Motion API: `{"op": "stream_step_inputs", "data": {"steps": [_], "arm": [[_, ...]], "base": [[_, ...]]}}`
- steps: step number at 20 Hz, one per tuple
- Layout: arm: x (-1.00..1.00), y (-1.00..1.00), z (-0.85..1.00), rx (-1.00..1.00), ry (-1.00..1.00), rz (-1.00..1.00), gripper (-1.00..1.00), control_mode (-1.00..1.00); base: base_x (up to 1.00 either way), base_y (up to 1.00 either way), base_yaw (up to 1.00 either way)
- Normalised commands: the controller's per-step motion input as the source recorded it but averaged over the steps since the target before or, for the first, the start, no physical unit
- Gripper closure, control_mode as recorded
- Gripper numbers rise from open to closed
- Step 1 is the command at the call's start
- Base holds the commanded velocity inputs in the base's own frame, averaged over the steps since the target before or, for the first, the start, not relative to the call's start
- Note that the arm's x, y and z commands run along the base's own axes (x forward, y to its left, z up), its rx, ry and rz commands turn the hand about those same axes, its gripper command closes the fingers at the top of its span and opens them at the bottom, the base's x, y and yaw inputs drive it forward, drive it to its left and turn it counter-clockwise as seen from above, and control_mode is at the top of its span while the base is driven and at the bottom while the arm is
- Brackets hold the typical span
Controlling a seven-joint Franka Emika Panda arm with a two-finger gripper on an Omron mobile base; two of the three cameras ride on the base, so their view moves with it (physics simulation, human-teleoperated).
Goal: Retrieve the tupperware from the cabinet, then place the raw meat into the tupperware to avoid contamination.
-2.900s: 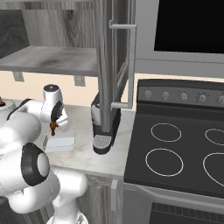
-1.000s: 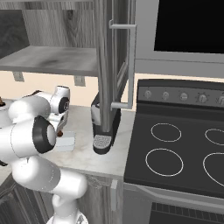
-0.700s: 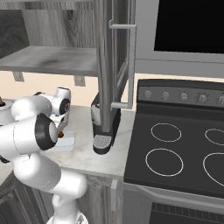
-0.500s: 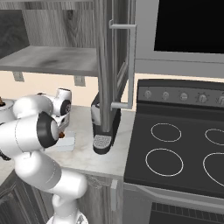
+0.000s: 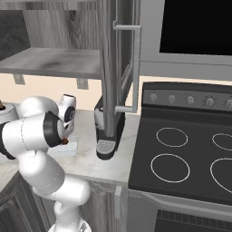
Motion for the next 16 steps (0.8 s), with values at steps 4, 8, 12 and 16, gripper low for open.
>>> {"op": "stream_step_inputs", "data": {"steps": [4,8,12,16], "arm": [[0.12,0.04,-0.15,0.0,0.0,-0.04,1.0,-1.0],[0.12,0.05,-0.13,0.0,0.0,-0.04,1.0,-1.0],[0.11,0.05,-0.14,0.0,0.0,-0.04,1.0,-1.0],[0.09,0.02,-0.13,0.0,0.0,-0.04,1.0,-1.0]], "base": [[0.0,0.0,0.0],[0.0,0.0,0.0],[0.0,0.0,0.0],[0.0,0.0,0.0]]}}
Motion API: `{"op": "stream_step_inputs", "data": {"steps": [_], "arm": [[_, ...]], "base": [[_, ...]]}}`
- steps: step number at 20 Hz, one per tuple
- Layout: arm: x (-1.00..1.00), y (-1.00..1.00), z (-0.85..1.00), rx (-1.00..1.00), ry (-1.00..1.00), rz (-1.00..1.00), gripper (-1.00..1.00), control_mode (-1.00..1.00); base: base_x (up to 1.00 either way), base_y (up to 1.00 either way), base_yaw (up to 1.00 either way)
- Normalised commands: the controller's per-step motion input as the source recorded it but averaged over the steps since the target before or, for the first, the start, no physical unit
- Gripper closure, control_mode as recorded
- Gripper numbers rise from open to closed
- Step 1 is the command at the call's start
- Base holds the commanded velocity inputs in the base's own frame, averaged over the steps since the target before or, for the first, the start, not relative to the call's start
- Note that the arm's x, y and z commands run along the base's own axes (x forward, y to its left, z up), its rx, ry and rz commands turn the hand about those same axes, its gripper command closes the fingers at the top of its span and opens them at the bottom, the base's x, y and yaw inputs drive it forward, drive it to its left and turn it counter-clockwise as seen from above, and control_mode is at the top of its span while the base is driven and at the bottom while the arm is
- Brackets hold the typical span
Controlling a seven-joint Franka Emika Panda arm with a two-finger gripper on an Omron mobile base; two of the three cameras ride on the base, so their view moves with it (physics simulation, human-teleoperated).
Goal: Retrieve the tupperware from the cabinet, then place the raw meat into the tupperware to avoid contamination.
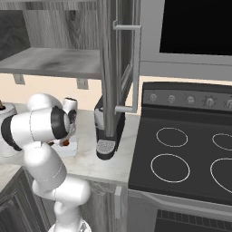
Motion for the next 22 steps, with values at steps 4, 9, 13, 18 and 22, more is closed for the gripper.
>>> {"op": "stream_step_inputs", "data": {"steps": [4,9,13,18,22], "arm": [[0.07,0.0,-0.12,0.0,0.0,-0.05,1.0,-1.0],[0.11,0.01,-0.12,0.0,0.0,-0.05,1.0,-1.0],[0.08,0.02,-0.07,0.0,0.0,-0.05,1.0,-1.0],[0.0,0.0,0.0,0.0,0.0,-0.04,-1.0,-1.0],[-0.06,0.0,0.02,0.0,0.0,-0.04,-1.0,-1.0]], "base": [[0.0,0.0,0.0],[0.0,0.0,0.0],[0.0,0.0,0.0],[0.0,0.0,0.0],[0.0,0.0,0.0]]}}
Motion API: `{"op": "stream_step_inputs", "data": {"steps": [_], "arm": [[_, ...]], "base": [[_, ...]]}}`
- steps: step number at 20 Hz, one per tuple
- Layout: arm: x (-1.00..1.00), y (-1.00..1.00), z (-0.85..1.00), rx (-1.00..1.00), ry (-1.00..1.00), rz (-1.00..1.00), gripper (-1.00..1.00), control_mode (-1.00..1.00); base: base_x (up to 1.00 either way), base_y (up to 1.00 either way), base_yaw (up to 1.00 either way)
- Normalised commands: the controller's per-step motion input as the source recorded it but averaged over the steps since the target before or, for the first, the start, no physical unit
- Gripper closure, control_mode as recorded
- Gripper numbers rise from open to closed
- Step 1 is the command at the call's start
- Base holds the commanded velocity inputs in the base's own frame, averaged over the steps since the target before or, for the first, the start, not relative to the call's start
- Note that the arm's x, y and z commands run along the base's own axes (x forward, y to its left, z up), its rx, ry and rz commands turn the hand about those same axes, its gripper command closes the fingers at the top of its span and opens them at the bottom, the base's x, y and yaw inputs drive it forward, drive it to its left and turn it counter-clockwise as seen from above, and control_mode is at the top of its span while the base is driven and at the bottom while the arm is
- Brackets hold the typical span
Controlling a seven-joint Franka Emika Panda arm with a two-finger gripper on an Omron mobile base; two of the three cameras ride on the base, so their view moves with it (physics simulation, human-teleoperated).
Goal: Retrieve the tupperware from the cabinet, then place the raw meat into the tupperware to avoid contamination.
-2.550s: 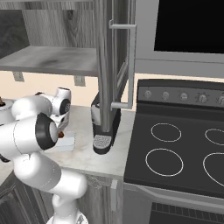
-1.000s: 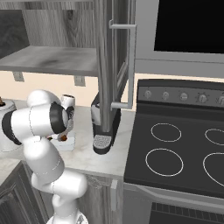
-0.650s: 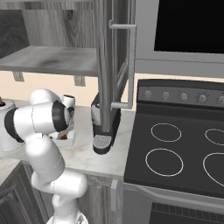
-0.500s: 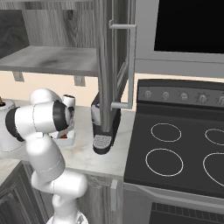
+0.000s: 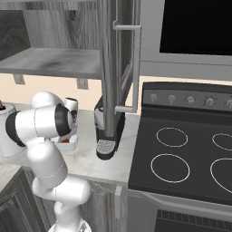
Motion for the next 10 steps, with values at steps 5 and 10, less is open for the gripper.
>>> {"op": "stream_step_inputs", "data": {"steps": [5,10], "arm": [[-0.18,0.0,0.14,0.0,0.0,-0.04,-1.0,-1.0],[-0.24,0.0,0.29,0.0,0.0,-0.03,-1.0,-1.0]], "base": [[0.0,0.0,0.0],[0.0,0.0,0.0]]}}
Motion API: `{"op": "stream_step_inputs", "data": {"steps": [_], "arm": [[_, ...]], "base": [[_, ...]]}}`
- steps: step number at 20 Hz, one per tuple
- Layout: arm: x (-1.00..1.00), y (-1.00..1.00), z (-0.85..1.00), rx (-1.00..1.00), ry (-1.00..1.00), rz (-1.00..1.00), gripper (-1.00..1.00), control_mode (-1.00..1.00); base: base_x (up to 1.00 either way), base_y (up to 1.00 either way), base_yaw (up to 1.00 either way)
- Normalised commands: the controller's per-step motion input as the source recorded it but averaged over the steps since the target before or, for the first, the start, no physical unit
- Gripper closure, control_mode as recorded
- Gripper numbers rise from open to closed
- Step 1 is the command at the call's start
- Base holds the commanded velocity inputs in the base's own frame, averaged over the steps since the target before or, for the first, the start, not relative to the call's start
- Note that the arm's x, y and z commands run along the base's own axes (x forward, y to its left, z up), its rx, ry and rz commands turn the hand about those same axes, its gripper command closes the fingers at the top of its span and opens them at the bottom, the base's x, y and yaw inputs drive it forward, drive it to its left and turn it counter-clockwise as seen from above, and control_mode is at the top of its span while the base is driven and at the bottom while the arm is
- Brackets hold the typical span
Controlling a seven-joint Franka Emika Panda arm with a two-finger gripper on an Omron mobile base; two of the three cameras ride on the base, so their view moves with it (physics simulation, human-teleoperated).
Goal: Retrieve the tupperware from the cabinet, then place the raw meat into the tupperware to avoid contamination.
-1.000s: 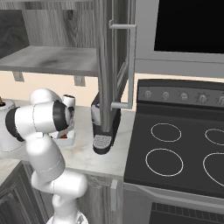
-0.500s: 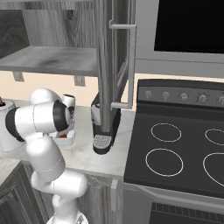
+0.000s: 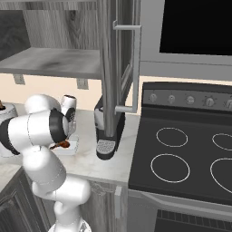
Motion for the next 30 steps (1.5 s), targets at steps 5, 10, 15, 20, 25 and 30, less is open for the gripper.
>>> {"op": "stream_step_inputs", "data": {"steps": [5,10,15,20,25,30], "arm": [[-0.28,0.0,0.33,0.0,-0.02,-0.04,-1.0,-1.0],[-0.25,0.0,0.33,0.0,-0.02,-0.04,-1.0,-1.0],[-0.32,0.0,0.36,0.0,-0.07,-0.02,-1.0,-1.0],[-0.39,0.0,0.42,0.0,-0.11,-0.02,-1.0,-1.0],[-0.46,-0.02,0.41,0.0,-0.15,-0.02,-1.0,-1.0],[-0.59,0.0,0.49,0.0,-0.18,-0.01,-1.0,-1.0]], "base": [[0.0,0.0,0.0],[0.0,0.0,0.0],[0.0,0.0,0.0],[0.0,0.0,0.0],[0.0,0.0,0.0],[0.0,0.0,0.0]]}}
